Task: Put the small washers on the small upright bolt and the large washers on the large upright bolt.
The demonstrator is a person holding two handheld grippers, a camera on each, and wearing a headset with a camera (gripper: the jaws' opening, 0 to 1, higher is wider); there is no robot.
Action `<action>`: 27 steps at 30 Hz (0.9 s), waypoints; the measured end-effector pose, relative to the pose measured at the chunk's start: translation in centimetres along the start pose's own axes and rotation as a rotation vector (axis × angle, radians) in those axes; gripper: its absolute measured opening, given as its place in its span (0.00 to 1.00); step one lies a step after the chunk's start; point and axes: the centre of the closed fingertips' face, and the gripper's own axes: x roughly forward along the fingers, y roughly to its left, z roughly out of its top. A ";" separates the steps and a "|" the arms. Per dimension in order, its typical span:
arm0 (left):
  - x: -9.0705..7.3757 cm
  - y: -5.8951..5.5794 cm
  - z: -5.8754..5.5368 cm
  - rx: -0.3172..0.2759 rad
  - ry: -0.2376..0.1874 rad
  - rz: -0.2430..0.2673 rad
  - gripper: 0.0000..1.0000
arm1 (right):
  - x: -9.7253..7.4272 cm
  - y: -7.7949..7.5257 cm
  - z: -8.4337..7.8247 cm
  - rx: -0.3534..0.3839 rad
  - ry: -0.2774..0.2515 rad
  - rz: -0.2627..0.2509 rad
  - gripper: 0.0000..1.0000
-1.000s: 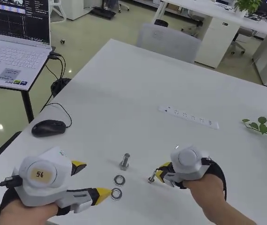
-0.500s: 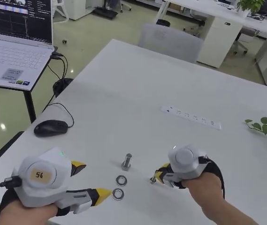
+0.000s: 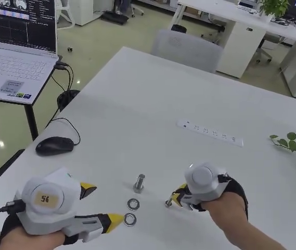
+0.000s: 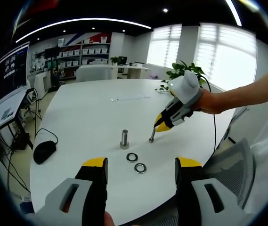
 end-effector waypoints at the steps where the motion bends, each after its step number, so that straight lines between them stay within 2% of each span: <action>1: 0.0 0.0 0.0 0.000 -0.001 0.000 0.57 | 0.0 0.1 0.0 -0.004 0.003 0.002 0.14; 9: -0.2 0.2 0.0 -0.002 -0.003 0.008 0.57 | 0.4 0.1 0.1 -0.048 0.027 0.006 0.14; 27: -0.3 0.2 -0.2 -0.007 -0.002 0.010 0.57 | 0.7 0.0 0.0 -0.090 0.066 0.011 0.14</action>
